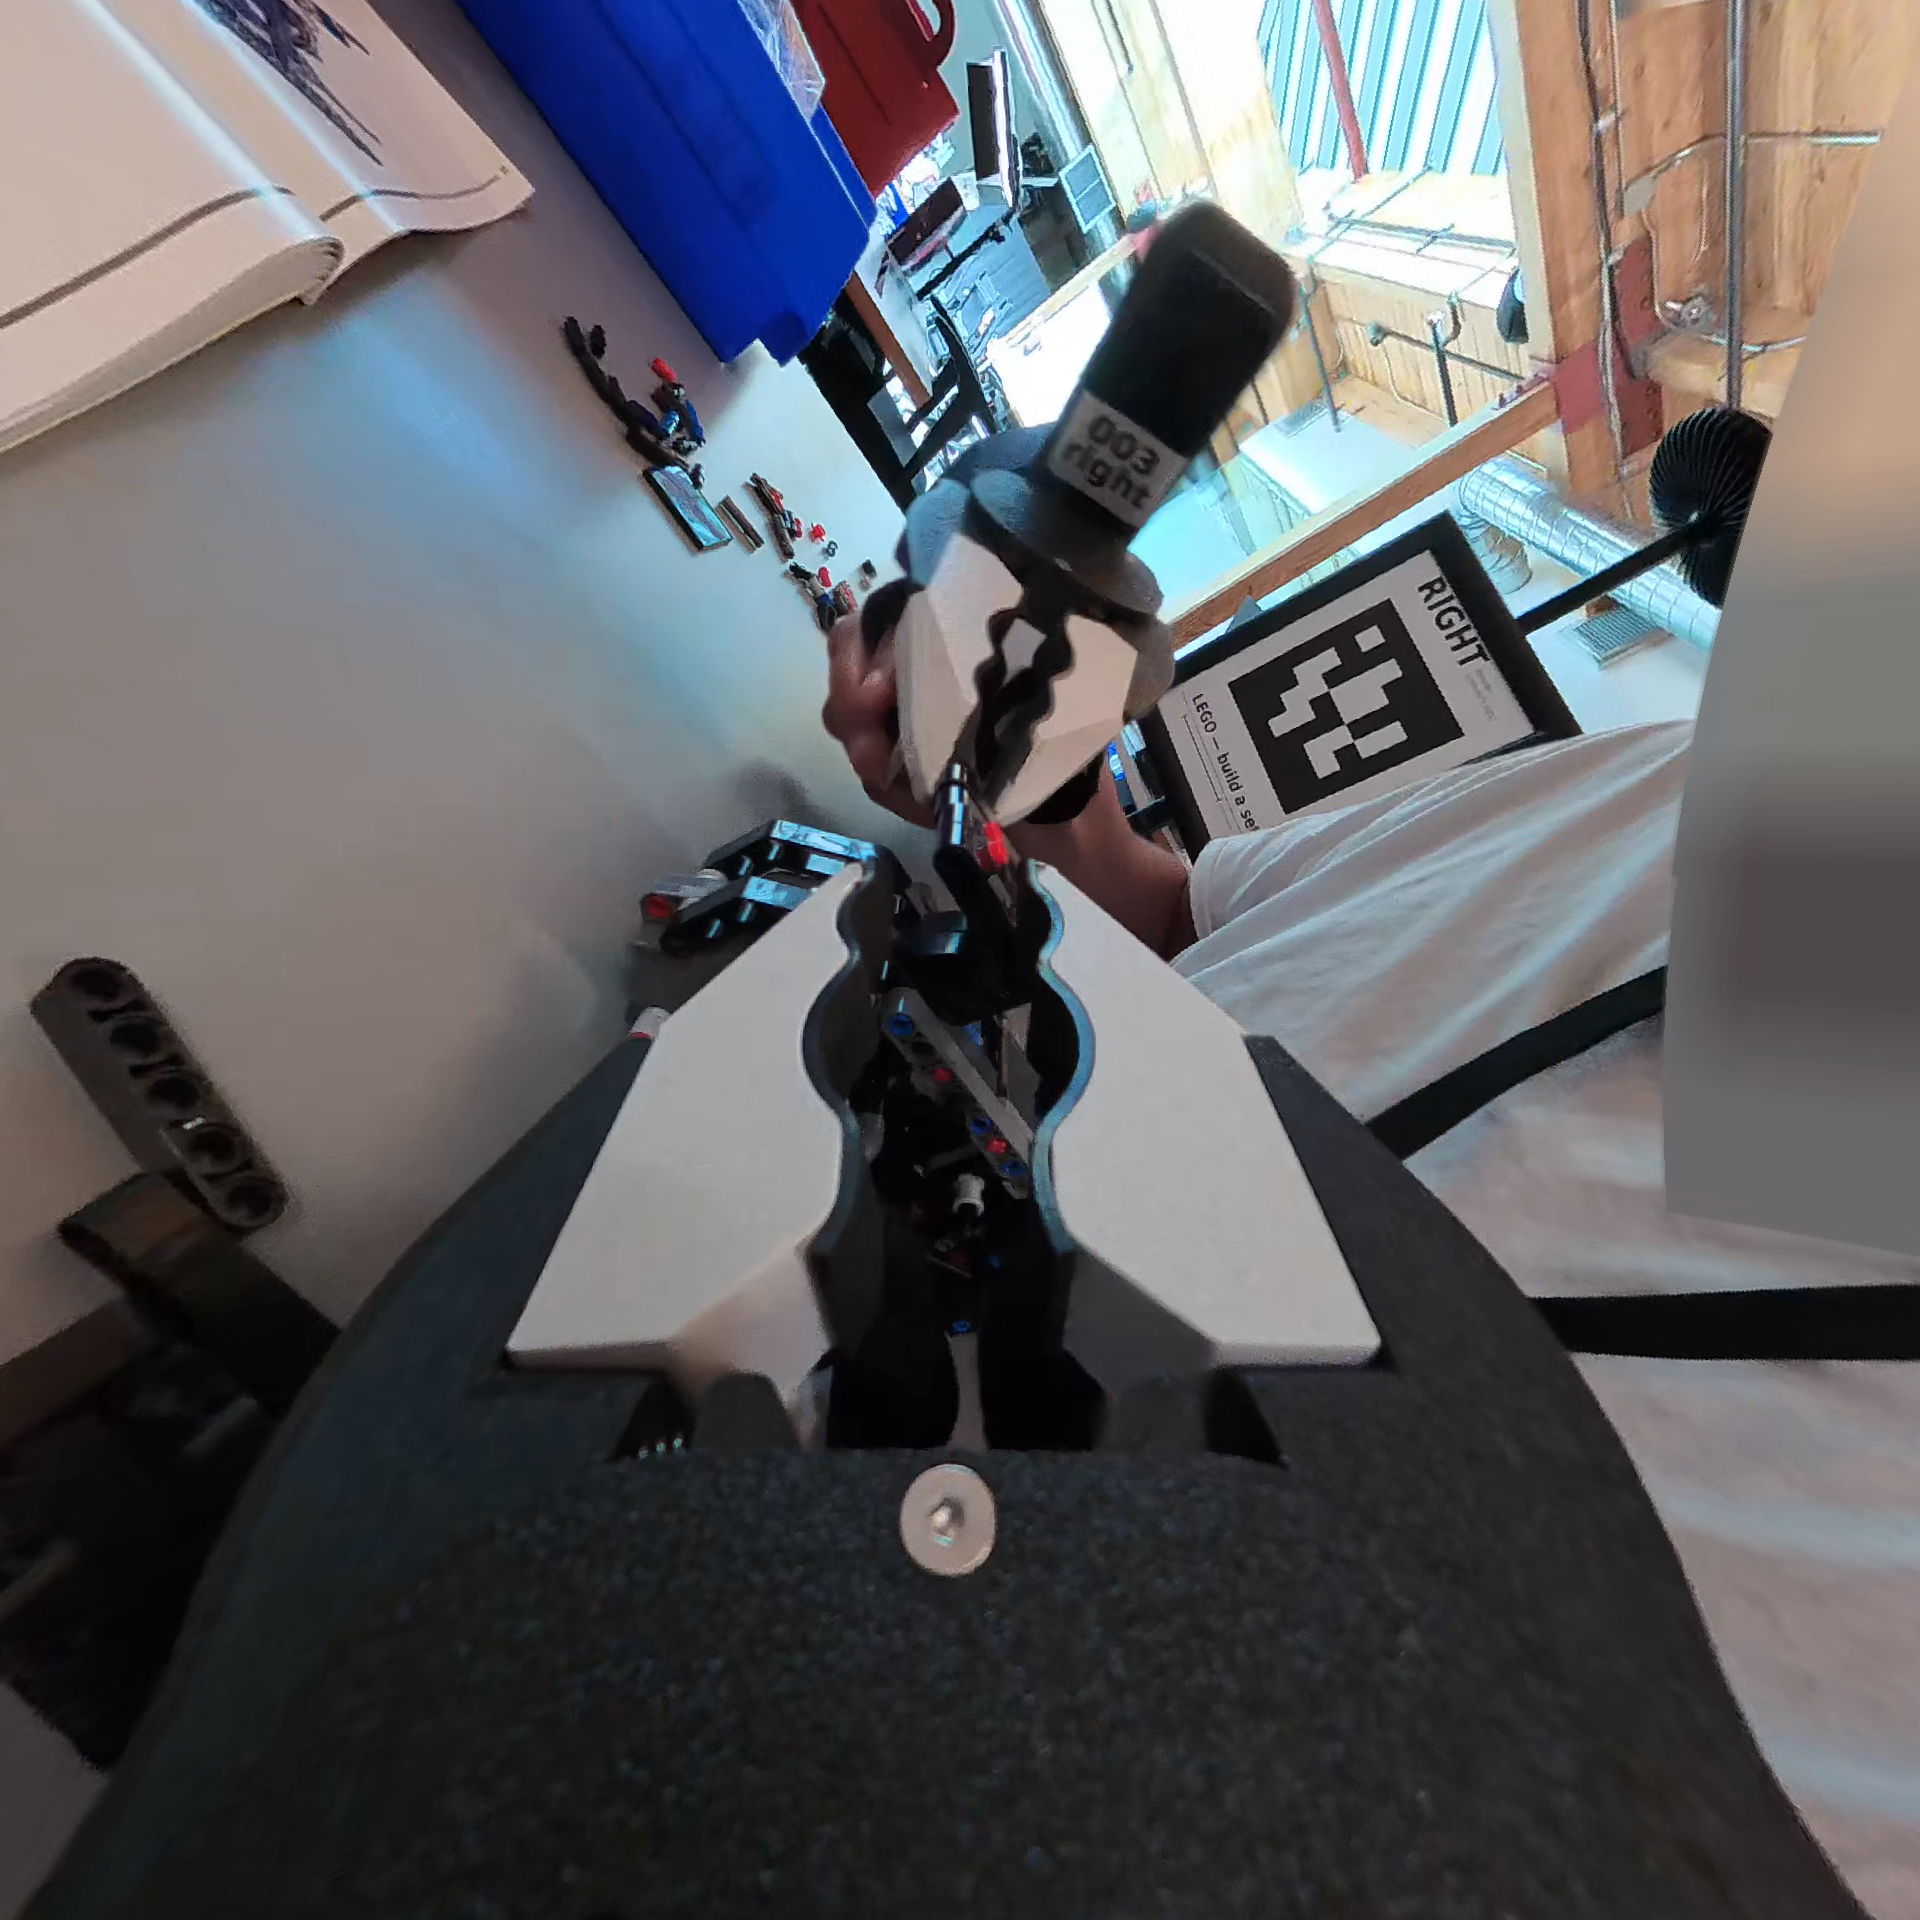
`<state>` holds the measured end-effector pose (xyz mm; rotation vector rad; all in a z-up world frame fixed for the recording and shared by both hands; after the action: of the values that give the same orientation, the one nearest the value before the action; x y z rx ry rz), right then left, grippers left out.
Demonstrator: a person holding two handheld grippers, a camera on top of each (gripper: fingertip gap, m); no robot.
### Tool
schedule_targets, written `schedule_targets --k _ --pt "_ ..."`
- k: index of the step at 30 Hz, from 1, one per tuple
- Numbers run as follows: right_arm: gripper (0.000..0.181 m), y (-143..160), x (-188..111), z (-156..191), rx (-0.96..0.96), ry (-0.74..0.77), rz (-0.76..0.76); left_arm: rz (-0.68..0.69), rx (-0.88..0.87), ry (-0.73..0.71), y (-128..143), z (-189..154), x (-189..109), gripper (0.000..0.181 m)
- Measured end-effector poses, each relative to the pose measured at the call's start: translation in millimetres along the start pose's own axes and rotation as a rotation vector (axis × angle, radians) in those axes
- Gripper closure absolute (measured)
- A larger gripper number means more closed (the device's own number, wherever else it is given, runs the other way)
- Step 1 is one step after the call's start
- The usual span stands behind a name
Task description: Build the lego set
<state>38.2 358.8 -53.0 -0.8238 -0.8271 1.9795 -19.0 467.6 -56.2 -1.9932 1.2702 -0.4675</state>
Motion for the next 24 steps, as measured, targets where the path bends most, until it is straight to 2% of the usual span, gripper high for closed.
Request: schedule_targets --k 2,4,12,20,24 --pt "0.168 1 5 -2 0.191 -0.128 0.008 0.0 -0.006 0.016 1 -1 2 0.167" --pt "0.17 3 8 -1 0.291 -0.199 -0.008 -0.013 -0.013 0.029 1 -3 4 0.171" --pt "0.175 8 8 1 0.392 -0.293 0.017 -0.011 -0.013 0.069 6 -7 10 0.172" --pt "0.174 7 8 1 0.359 -0.263 -0.013 -0.008 -0.003 0.053 3 -5 9 0.172" --pt "0.162 -4 -10 -2 0.132 -0.149 0.014 0.051 0.092 -0.029 2 -8 5 0.163"
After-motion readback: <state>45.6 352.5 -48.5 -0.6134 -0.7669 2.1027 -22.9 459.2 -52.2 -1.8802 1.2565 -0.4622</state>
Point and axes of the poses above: each gripper's, where its closed fingertips meet, x out along the fingers, y out of its underside, z = x × y across the jaws, the point moved 5 cm from there along -x, back along the fingers, and after that the axes turned 13 degrees about x, right-handed, at the moved point
